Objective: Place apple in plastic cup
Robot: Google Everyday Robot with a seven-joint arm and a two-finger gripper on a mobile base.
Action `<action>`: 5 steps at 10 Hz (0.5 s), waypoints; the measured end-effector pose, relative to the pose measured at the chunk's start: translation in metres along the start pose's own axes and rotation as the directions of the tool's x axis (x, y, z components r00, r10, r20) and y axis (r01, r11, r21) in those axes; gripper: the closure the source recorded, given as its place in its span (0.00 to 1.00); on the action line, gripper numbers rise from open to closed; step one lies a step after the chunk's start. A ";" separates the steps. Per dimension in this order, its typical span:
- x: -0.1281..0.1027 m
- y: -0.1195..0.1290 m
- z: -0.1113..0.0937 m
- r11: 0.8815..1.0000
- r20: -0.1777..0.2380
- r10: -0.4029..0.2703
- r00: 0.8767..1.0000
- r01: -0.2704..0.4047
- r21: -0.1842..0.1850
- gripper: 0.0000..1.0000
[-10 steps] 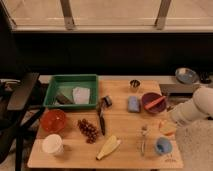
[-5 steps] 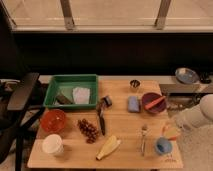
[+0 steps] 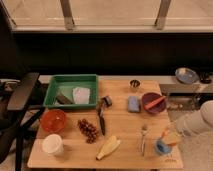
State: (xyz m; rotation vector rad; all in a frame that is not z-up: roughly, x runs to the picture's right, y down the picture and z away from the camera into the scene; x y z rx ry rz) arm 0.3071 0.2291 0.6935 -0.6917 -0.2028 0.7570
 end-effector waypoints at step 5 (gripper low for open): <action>0.002 0.009 0.005 1.000 -0.007 0.008 1.000 -0.008 -0.025 0.36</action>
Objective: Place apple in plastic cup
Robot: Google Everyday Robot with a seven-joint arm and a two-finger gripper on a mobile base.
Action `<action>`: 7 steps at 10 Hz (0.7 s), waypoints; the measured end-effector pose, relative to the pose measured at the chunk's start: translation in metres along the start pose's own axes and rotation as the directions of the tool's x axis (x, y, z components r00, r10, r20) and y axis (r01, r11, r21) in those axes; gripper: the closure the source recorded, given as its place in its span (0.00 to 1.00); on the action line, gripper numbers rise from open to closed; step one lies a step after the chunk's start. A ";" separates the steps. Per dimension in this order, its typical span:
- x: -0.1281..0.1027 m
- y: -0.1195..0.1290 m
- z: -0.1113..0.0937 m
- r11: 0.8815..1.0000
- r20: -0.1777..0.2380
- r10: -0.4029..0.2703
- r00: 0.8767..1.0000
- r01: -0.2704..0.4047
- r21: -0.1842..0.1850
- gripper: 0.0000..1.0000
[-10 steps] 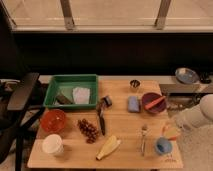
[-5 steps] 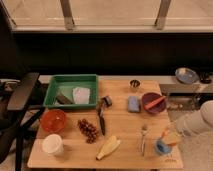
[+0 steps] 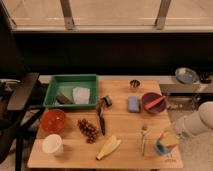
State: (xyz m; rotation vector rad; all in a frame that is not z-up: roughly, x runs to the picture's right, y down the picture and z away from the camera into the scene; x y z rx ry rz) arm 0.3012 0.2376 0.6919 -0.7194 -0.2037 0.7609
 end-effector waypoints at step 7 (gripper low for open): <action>-0.003 0.002 -0.013 0.999 0.003 -0.003 1.000 0.003 0.033 0.20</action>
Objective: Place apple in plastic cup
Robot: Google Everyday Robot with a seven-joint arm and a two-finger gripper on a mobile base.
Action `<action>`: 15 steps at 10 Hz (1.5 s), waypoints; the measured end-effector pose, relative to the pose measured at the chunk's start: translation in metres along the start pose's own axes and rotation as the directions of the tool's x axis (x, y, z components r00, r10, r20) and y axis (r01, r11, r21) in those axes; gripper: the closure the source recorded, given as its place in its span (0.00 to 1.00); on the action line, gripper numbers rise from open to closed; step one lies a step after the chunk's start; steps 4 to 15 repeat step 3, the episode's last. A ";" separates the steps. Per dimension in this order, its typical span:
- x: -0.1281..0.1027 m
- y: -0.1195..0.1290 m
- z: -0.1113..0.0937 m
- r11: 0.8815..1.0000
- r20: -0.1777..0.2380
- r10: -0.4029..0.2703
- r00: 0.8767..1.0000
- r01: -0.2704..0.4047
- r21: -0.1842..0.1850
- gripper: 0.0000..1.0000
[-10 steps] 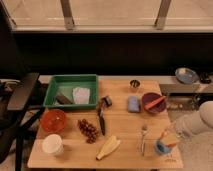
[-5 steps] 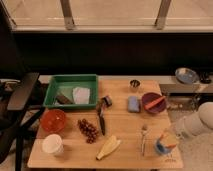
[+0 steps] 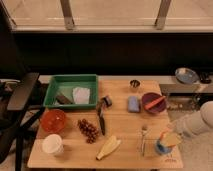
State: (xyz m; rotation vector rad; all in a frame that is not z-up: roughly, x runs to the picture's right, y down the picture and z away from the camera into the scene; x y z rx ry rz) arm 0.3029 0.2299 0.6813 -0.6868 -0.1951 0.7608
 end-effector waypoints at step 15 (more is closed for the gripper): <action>-0.001 0.000 0.000 1.000 0.000 -0.002 1.000 0.002 0.000 0.20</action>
